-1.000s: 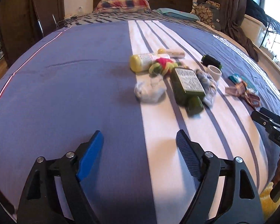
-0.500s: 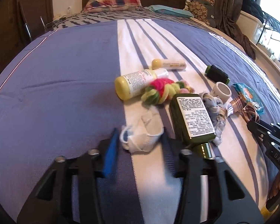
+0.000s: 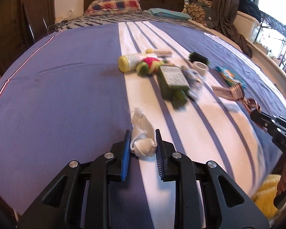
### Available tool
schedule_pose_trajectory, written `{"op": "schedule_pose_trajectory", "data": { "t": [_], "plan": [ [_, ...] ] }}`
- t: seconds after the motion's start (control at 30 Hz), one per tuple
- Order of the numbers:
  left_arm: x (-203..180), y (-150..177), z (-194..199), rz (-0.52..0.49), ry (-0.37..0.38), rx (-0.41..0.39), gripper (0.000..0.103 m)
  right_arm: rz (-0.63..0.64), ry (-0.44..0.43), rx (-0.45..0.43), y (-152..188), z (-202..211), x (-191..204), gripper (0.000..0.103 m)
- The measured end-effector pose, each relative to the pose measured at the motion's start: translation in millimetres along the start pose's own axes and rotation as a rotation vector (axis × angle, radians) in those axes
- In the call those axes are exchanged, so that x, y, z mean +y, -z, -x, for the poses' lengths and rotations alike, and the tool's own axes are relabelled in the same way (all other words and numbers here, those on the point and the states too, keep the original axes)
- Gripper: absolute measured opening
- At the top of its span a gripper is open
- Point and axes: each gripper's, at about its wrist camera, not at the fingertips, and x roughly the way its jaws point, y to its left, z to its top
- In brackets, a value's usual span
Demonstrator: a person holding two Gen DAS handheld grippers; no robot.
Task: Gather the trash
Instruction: 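Grasp the white cloth with the left tool while the right tool grasps the brown striped ribbon, then lower the cloth and ribbon into the floor bin and open both tools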
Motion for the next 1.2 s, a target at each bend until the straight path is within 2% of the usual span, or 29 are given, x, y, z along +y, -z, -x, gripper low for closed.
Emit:
{"op": "schedule_pose_trajectory", "data": {
  "t": [0.23,0.43,0.53,0.83,1.1,1.2],
  "plan": [
    [-13.0,43.3,61.8,0.001,0.032,-0.054,0.023,0.020,-0.041,-0.044,29.8,54.4,16.4,0.006],
    [-30.6,83.4,100.3,-0.027,0.058,-0.063,0.023,0.025,-0.112,-0.014,71.4,83.7,31.3,0.006],
    [-34.4,107.3,108.7,-0.018,0.088,-0.044,0.023,0.032,-0.105,0.020,93.8,89.4,36.3,0.006],
    [-44.4,165.7,92.1,-0.002,0.111,0.088,0.023,0.005,-0.133,0.174,151.2,77.8,40.3,0.006],
    [-48.2,211.8,44.3,0.025,0.127,0.270,0.023,-0.001,-0.130,0.362,198.7,34.5,49.5,0.006],
    [-49.7,227.7,24.8,0.032,0.135,0.341,0.023,-0.011,-0.136,0.408,210.0,22.5,50.0,0.006]
  ]
}}
